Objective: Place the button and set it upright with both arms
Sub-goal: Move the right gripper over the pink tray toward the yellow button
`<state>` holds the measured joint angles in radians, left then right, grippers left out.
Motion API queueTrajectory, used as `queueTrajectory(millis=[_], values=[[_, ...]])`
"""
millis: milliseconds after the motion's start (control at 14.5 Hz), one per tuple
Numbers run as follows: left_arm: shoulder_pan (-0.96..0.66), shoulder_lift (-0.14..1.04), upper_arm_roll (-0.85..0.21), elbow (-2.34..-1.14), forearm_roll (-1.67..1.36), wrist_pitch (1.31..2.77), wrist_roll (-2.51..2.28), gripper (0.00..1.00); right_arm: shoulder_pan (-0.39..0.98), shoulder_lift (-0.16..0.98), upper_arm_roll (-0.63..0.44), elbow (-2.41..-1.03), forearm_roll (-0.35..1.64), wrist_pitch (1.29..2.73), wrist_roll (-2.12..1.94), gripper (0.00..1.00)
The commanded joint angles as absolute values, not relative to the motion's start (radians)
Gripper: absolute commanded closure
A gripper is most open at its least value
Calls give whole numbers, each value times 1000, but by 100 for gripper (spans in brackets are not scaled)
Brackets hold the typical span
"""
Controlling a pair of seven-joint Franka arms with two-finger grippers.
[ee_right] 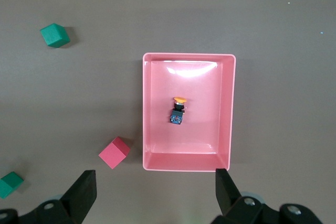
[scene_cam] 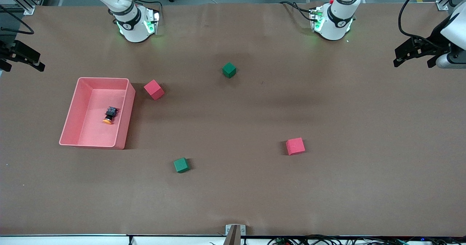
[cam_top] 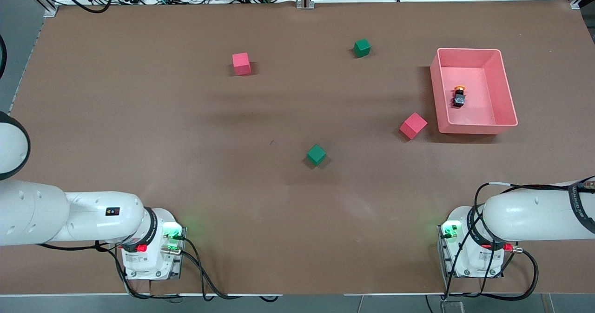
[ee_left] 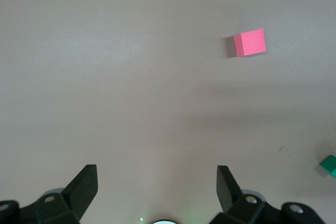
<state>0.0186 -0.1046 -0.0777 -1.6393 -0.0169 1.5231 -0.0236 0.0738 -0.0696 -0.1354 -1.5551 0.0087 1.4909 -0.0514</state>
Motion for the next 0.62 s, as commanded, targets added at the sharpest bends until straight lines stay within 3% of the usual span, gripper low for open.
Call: queueTrajectory(millis=[0, 552], values=[[21, -121, -78, -1644, -22, 1522, -32, 0, 75, -87, -136, -1569, 9, 1491, -137, 0], [20, -120, -78, -1640, -21, 1523, -32, 0, 68, -90, -133, -1598, 12, 1486, -141, 0]])
